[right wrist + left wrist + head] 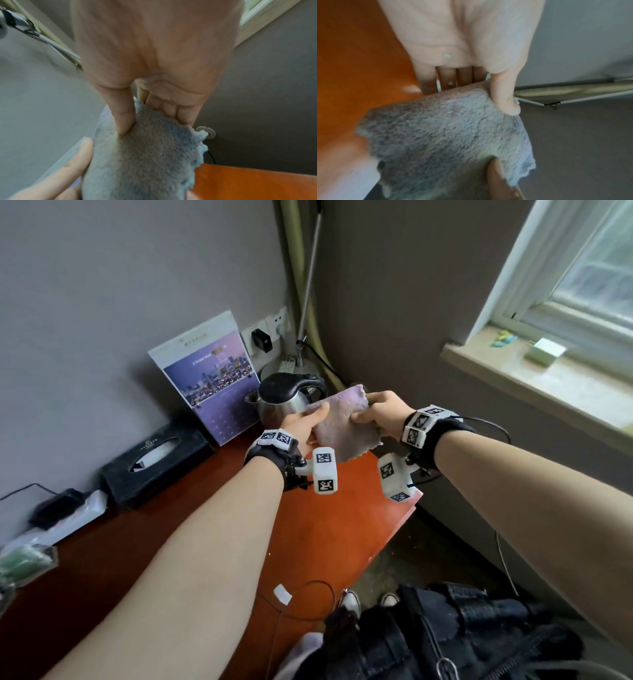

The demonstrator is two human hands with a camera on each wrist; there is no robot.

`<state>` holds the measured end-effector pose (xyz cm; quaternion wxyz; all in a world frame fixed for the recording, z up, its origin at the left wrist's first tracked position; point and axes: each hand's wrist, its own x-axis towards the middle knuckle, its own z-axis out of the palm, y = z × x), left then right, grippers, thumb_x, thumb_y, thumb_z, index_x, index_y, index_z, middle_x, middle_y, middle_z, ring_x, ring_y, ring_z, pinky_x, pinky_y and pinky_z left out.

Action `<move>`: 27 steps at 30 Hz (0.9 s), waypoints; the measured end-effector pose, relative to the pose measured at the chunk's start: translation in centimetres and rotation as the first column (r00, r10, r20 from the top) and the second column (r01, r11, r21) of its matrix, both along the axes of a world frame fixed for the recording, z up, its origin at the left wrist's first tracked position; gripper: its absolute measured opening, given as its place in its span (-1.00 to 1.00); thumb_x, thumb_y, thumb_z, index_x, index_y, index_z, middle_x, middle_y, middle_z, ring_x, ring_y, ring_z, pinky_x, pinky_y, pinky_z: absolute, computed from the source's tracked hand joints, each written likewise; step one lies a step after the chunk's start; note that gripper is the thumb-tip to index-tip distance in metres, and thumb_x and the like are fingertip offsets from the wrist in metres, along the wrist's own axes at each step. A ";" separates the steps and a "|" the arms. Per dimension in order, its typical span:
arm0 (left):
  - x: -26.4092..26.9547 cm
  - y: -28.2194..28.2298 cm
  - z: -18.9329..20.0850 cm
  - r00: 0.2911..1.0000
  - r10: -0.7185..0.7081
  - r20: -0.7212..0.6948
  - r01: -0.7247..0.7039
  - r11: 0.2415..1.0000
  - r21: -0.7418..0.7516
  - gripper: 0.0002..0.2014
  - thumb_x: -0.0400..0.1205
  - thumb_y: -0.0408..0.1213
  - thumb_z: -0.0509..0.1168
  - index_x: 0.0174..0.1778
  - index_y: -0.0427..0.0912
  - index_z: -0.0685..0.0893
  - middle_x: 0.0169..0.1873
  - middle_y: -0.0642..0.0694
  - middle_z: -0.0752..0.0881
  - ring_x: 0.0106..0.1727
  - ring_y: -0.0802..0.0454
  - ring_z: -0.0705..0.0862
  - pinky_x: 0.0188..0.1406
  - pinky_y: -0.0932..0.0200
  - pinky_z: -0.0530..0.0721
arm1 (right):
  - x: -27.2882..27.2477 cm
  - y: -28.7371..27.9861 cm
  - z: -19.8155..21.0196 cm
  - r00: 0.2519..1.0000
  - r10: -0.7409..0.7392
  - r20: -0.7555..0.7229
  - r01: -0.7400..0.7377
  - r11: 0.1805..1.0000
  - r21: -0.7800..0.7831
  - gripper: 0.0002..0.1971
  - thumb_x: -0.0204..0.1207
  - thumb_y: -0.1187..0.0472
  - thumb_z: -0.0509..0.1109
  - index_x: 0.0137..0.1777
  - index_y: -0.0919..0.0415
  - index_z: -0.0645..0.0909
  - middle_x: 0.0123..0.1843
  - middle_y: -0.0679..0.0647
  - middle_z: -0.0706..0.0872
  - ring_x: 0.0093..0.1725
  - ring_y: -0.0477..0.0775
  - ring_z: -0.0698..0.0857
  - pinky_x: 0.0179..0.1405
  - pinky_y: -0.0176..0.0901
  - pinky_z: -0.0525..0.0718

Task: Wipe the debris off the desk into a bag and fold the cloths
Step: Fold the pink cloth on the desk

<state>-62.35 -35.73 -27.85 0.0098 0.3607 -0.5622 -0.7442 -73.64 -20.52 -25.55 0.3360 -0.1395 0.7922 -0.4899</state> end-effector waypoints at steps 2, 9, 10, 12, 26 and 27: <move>0.9 0.4 -0.3 0.999 0.023 -0.026 -0.023 1.000 0.001 -0.61 0.58 -0.03 0.49 0.19 -0.23 0.75 0.07 -0.24 0.82 0.07 -0.20 0.82 -0.08 -0.06 0.81 | 0.8 0.9 -0.2 1.000 -0.029 0.008 0.029 0.999 0.031 -0.70 0.40 0.35 0.51 0.12 0.41 0.66 -0.10 0.24 0.74 -0.09 0.16 0.74 0.02 0.20 0.74; 5.0 1.9 0.7 0.997 0.040 -0.066 -0.046 0.995 -0.087 -0.52 0.33 0.18 0.58 0.05 -0.04 0.83 0.06 -0.15 0.84 0.11 -0.20 0.81 0.15 -0.27 0.75 | 5.2 2.7 0.8 0.999 -0.034 0.004 0.033 0.999 0.014 -0.81 0.42 0.33 0.51 0.02 0.31 0.68 -0.19 0.18 0.73 -0.14 0.17 0.74 -0.03 0.19 0.78; 5.7 2.4 1.4 0.996 0.057 -0.074 -0.065 0.993 -0.103 -0.59 0.40 0.14 0.56 0.03 -0.04 0.83 0.05 -0.14 0.84 0.09 -0.19 0.81 0.12 -0.26 0.77 | 5.9 2.9 1.1 1.000 -0.030 -0.005 0.030 1.000 0.006 -0.81 0.42 0.33 0.51 0.01 0.30 0.67 -0.17 0.18 0.73 -0.13 0.17 0.74 -0.02 0.22 0.78; 7.1 3.3 2.6 0.991 0.096 -0.098 -0.108 0.986 -0.123 -0.70 0.54 0.03 0.50 0.06 -0.07 0.82 0.04 -0.14 0.83 0.06 -0.16 0.81 0.09 -0.22 0.78 | 7.2 3.4 1.7 0.999 -0.029 -0.035 0.029 1.000 -0.008 -0.83 0.41 0.31 0.52 -0.02 0.28 0.66 -0.15 0.18 0.71 -0.12 0.17 0.73 -0.02 0.24 0.77; 22.5 7.5 4.5 0.999 -0.018 0.051 0.047 0.748 -0.662 -0.63 0.62 -0.02 0.39 0.00 -0.34 0.71 -0.13 -0.24 0.79 -0.16 0.01 0.60 0.10 -0.09 0.71 | 22.9 8.1 1.8 0.990 0.127 0.054 -0.122 0.989 -0.081 -0.72 0.36 0.49 0.45 0.04 0.26 0.58 -0.21 0.23 0.74 -0.27 0.20 0.78 -0.32 0.08 0.80; 23.7 7.5 4.7 0.997 -0.027 0.073 0.070 0.731 -0.678 -0.64 0.63 -0.04 0.39 -0.07 -0.34 0.69 -0.20 -0.21 0.76 -0.20 0.02 0.57 0.00 0.00 0.68 | 23.6 7.7 1.6 0.990 0.139 0.028 -0.138 0.989 -0.048 -0.62 0.33 0.45 0.47 0.13 0.21 0.57 -0.17 0.21 0.73 -0.23 0.20 0.77 -0.23 0.12 0.81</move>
